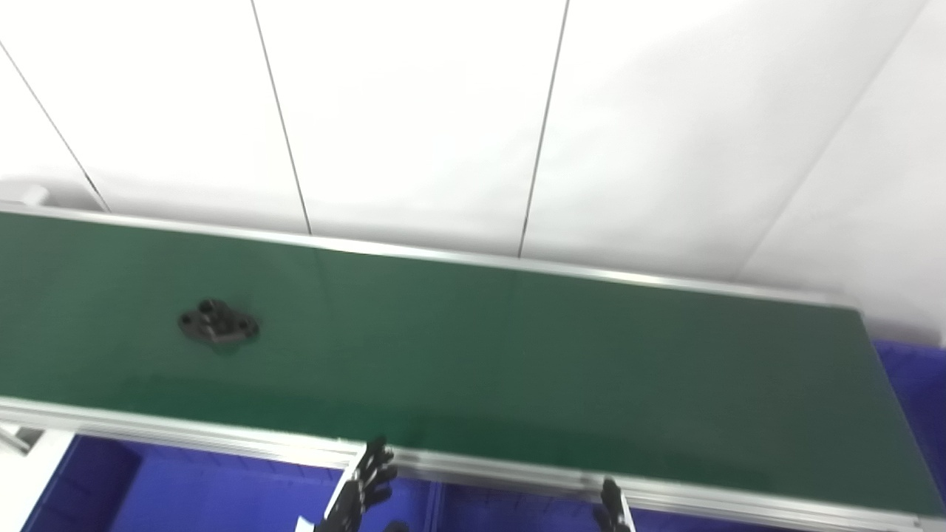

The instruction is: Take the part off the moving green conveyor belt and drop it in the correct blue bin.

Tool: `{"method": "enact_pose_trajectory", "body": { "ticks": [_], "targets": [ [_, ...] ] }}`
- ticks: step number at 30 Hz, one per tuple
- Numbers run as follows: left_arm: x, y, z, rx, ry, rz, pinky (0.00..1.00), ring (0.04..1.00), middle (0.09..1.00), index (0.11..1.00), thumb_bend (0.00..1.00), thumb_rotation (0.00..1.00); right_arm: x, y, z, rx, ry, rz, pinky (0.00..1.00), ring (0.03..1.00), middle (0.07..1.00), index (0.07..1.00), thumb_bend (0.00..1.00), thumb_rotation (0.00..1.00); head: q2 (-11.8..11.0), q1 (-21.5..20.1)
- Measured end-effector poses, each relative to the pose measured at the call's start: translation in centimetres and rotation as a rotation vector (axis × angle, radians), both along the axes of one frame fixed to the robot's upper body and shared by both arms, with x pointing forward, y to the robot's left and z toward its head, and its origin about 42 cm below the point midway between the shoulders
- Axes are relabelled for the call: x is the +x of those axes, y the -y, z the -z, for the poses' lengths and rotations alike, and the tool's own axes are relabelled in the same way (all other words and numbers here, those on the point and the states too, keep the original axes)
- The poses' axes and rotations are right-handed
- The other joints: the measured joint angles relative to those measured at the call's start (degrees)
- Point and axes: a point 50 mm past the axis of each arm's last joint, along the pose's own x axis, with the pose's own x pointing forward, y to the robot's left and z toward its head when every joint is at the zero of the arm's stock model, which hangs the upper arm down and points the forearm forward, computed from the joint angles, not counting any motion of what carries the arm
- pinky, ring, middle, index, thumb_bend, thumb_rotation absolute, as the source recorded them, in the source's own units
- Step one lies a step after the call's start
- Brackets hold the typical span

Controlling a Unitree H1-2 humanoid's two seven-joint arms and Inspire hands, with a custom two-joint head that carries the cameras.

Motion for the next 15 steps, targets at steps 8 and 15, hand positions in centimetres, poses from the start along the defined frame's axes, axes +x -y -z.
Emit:
{"method": "enact_pose_trajectory", "body": {
  "ticks": [8, 15],
  "targets": [
    [0.0, 0.0, 0.4, 0.012, 0.008, -0.006, 0.72, 0.795, 0.84, 0.855, 0.68, 0.84, 0.1, 0.0, 0.4, 0.005, -0.007, -0.016, 1.0, 0.987, 1.0, 1.0, 0.65, 1.0, 0.6, 2.4],
    [0.1, 0.1, 1.3, 0.034, 0.016, -0.009, 0.75, 0.799, 0.834, 0.837, 0.71, 0.85, 0.3, 0.3, 0.5, 0.037, -0.011, 0.005, 1.0, 0.985, 1.0, 1.0, 0.65, 1.0, -1.1, 6.6]
  ]
}}
